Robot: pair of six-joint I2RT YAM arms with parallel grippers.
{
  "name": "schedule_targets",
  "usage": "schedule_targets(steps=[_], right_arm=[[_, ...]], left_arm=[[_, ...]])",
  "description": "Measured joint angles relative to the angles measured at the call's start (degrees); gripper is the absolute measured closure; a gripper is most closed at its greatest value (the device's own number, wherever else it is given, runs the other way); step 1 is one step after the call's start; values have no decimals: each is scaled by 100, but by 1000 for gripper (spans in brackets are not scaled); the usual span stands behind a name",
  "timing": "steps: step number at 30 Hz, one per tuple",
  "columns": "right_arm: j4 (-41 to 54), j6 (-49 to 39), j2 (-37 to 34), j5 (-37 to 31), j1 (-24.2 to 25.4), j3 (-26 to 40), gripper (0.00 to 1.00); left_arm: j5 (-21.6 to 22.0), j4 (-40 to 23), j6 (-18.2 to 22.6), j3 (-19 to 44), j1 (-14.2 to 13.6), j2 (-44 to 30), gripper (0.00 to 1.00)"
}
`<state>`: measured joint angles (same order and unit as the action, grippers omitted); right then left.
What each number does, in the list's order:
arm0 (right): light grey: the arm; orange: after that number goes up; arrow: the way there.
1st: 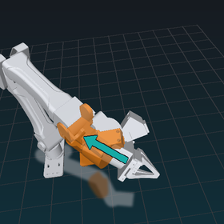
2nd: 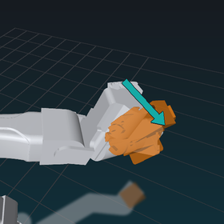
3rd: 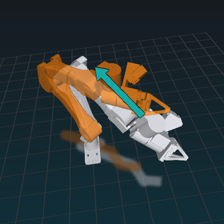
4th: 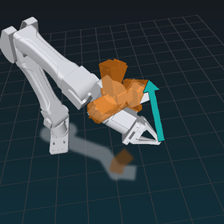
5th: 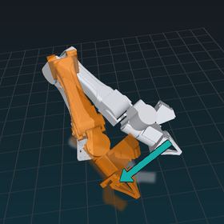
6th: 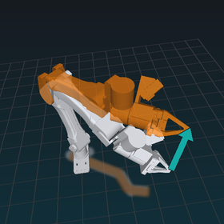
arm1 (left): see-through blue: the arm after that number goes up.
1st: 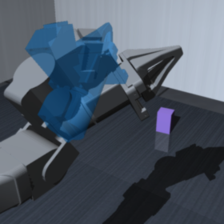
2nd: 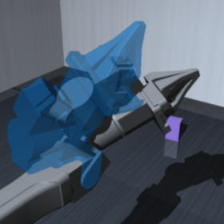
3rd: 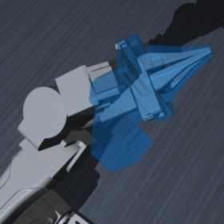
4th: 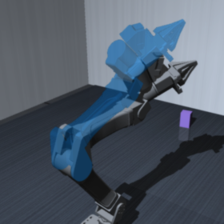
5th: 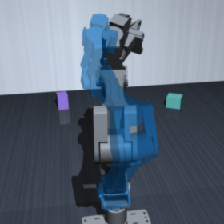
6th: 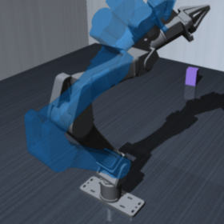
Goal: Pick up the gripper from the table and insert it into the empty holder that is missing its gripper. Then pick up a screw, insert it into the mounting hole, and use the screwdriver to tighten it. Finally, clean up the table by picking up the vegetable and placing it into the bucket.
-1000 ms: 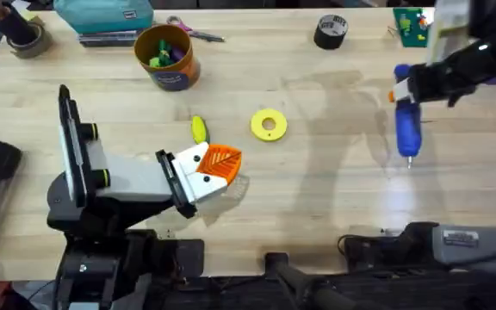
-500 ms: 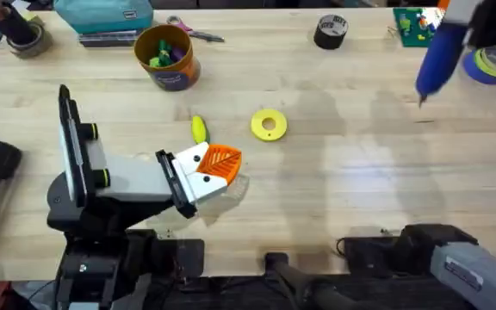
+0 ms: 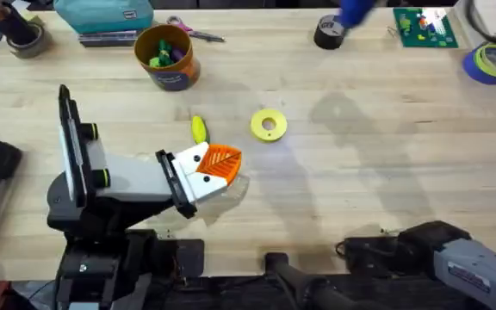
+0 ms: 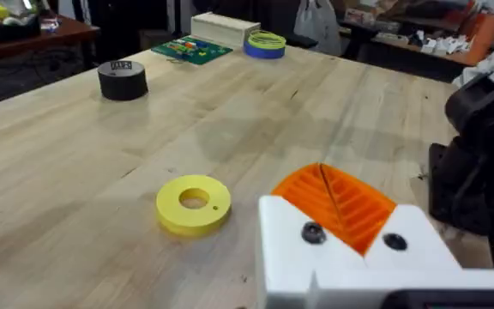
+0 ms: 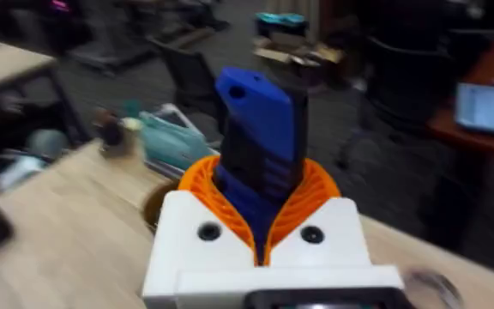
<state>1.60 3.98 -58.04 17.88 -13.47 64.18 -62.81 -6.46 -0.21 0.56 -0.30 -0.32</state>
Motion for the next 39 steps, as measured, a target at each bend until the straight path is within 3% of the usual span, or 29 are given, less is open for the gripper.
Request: schedule_targets(steps=[4,5,7,13,29,39], right_arm=[[-1094,415,-452,425,-476,0,978],[-1879,768,-764,695,-842,0,978],[-2469,1008,-995,848,-1127,0,978],[-3661,1618,-1471,1353,-1827,0,978],[-4373,2459,-1574,3178,-2328,2,978],[-4454,2414,-1574,3772,-2329,4,978]], left_arm=[[0,0,0,0,0,0,985],[0,0,0,0,0,0,985],[0,0,0,0,0,0,985],[0,0,0,0,0,0,985],[0,0,0,0,0,0,985],[0,0,0,0,0,1,985]])
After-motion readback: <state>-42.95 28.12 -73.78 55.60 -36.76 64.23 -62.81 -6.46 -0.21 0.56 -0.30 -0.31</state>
